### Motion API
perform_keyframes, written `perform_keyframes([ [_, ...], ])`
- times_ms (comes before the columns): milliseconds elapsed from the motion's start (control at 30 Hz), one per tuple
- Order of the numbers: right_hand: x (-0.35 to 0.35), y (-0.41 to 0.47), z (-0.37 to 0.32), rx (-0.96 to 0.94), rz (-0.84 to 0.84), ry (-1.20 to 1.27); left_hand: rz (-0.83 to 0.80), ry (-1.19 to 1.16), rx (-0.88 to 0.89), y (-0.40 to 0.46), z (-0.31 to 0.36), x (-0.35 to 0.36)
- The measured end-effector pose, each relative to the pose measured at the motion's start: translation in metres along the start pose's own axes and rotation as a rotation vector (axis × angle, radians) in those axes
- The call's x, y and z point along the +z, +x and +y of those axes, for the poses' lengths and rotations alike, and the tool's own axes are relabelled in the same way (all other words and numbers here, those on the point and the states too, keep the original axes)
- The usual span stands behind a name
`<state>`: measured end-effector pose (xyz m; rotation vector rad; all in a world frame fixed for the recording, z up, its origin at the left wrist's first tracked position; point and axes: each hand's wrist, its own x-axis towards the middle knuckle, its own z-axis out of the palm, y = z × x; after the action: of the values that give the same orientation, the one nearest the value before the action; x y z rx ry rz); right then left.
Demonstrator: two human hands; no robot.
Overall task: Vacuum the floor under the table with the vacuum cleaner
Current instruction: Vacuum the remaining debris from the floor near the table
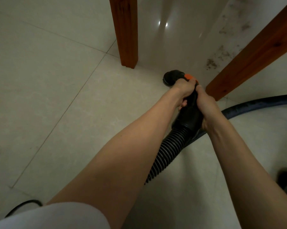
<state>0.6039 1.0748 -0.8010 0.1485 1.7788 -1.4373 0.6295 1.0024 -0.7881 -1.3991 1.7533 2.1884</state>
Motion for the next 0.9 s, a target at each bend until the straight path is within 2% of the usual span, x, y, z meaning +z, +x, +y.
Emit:
perform_keyframes([
  [133,-0.014,-0.001,0.003,0.029,-0.022,-0.017,-0.011,0.009,-0.009,-0.001,-0.003,0.011],
  [300,-0.029,-0.01,0.002,0.117,-0.207,0.111,0.054,-0.02,0.012,-0.002,-0.006,0.016],
  [433,-0.037,-0.014,0.007,0.134,-0.283,0.042,0.106,0.019,0.023,0.0,-0.018,0.018],
  [600,-0.037,-0.01,0.007,0.048,-0.14,0.024,0.044,-0.031,0.058,-0.001,-0.017,0.025],
  [767,-0.038,0.0,0.008,0.006,0.055,-0.004,-0.035,0.03,0.022,-0.008,-0.008,0.037],
  [900,-0.047,-0.002,0.011,0.018,0.038,-0.014,-0.054,0.049,0.002,-0.011,-0.008,0.043],
])
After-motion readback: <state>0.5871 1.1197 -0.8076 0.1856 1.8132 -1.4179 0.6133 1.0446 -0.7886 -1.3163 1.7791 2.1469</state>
